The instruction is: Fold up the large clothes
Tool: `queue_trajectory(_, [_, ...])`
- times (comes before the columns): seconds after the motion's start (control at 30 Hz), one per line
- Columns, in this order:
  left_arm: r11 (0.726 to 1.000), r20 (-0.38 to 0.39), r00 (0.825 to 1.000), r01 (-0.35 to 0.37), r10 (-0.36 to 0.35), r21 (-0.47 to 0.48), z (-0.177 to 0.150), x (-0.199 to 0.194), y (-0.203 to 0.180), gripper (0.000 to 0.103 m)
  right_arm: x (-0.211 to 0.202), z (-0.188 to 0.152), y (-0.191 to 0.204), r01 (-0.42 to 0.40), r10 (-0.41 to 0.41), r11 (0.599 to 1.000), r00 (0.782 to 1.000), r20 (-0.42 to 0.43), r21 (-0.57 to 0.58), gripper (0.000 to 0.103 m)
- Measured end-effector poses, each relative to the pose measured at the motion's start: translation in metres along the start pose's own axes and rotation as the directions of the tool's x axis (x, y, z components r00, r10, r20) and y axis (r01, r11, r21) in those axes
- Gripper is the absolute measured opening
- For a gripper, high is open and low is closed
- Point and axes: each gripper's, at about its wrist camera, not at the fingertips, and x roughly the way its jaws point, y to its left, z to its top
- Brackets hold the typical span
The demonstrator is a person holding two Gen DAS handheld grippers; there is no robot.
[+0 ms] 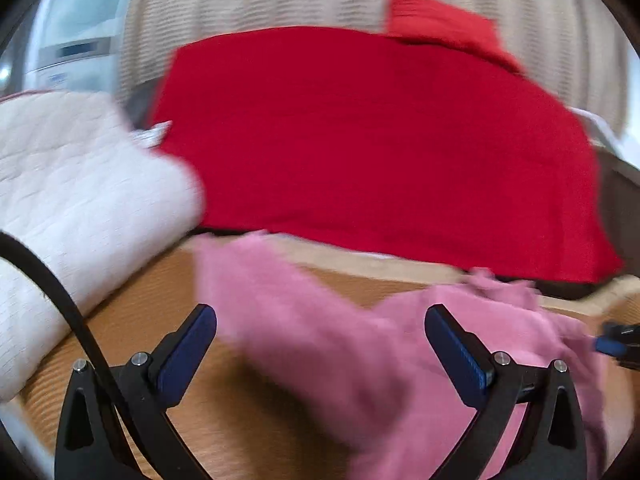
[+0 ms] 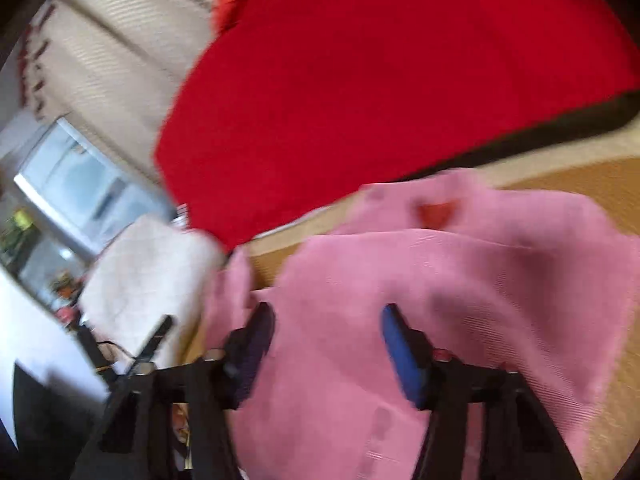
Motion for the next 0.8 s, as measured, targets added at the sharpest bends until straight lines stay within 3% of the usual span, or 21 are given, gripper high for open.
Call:
queue_trajectory(0.03, [0.998,0.000,0.998,0.067,-0.067,0.010,0.000,0.003,-0.013,0.102,-0.005,-0.003,-0.009,0.032,-0.032,0.999,0.999,0.004,0.009,0.047])
queue_trajectory(0.1, [0.992,-0.014,0.992,0.125,-0.124,0.032,0.000,0.015,-0.034,0.102,-0.017,-0.010,-0.031,0.074,-0.074,0.997,0.997,0.003,0.035,0.044])
queue_trajectory(0.23, [0.985,-0.094,0.986,0.146,-0.138,0.088,0.002,0.054,-0.068,0.102,-0.018,-0.014,-0.066,0.052,-0.049,0.994,0.998,-0.038,0.092,0.044])
queue_trajectory(0.3, [0.988,-0.148,0.984,0.115,-0.100,0.099,0.000,0.079,-0.076,0.102,-0.010,-0.017,-0.072,0.052,-0.046,0.994,0.997,-0.059,0.096,0.044])
queue_trajectory(0.4, [0.988,-0.299,0.948,0.136,-0.108,0.075,-0.007,0.112,-0.080,0.102,-0.005,-0.020,-0.083,0.063,-0.054,0.993,0.994,-0.093,0.098,0.044])
queue_trajectory(0.5, [0.987,-0.347,0.933,0.136,-0.097,0.089,-0.014,0.126,-0.084,0.102,0.004,-0.023,-0.093,0.066,-0.051,0.991,0.990,-0.132,0.113,0.041])
queue_trajectory(0.53, [0.985,-0.369,0.925,0.138,-0.090,0.104,-0.016,0.130,-0.085,0.096,0.007,-0.024,-0.096,0.068,-0.051,0.991,0.989,-0.139,0.116,0.038])
queue_trajectory(0.57, [0.983,-0.383,0.919,0.145,-0.092,0.111,-0.018,0.132,-0.086,0.066,0.009,-0.025,-0.098,0.069,-0.051,0.991,0.988,-0.145,0.118,0.038])
queue_trajectory(0.6, [0.982,-0.406,0.908,0.156,-0.101,0.106,-0.021,0.135,-0.085,0.045,0.010,-0.026,-0.100,0.063,-0.045,0.991,0.988,-0.148,0.118,0.038])
queue_trajectory(0.63, [0.982,-0.422,0.900,0.162,-0.107,0.098,-0.023,0.137,-0.083,0.017,0.010,-0.026,-0.099,0.059,-0.042,0.992,0.988,-0.147,0.116,0.038])
queue_trajectory(0.8, [0.975,-0.404,0.902,0.202,-0.149,0.090,-0.022,0.125,-0.081,0.009,0.008,-0.025,-0.101,0.046,-0.028,0.992,0.988,-0.149,0.121,0.038])
